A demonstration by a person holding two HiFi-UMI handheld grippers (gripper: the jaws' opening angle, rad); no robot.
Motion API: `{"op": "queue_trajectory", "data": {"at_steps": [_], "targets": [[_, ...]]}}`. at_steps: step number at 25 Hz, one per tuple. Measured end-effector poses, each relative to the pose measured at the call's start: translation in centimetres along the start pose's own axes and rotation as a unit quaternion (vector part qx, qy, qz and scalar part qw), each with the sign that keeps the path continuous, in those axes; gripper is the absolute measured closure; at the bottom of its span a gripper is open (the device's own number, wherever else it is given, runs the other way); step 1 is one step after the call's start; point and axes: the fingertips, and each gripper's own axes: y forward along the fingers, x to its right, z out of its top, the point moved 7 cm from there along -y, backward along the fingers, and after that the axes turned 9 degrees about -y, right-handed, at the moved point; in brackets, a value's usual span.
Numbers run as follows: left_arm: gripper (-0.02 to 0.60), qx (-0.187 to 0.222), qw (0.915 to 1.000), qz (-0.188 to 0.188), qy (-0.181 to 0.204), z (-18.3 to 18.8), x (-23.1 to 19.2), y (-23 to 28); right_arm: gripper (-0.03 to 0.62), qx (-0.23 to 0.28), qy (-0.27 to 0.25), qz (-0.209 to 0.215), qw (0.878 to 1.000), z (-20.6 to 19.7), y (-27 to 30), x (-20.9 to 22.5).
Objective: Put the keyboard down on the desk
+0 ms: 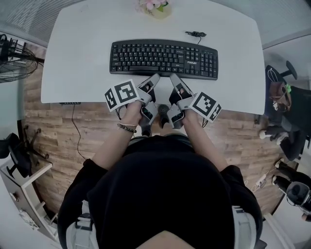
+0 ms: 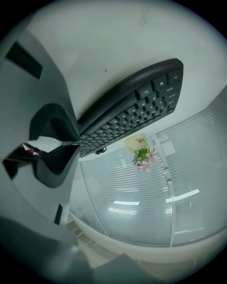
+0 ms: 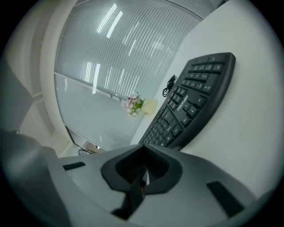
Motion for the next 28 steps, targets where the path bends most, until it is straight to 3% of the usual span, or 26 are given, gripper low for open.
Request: {"op": "queue_trajectory", "data": {"at_steps": [12,17,23,28], "targets": [[0.572,0.034,0.9935,-0.002,0.109,1.0,2.8,-0.9,0.592,0.049,-0.122,0.008,0.991,2.3,-0.6,-2.8],[0.572,0.048,0.9827,-0.001,0.179,1.7,4.4,-1.2,0.592,0.081,-0.152,0.016,0.985,3.4,-0.8,-3.6],[0.572,0.070,0.9720,-0.016,0.224,2.4,6.2,-1.9,0.592,0.102,-0.177,0.036,0.978,4.4,-1.0,-5.0],[0.572,0.088,0.9576,-0.036,0.272,2.6,8.7,-2.2,0.592,0.126,-0.239,0.041,0.962,5.7,-1.6,-7.0]]}}
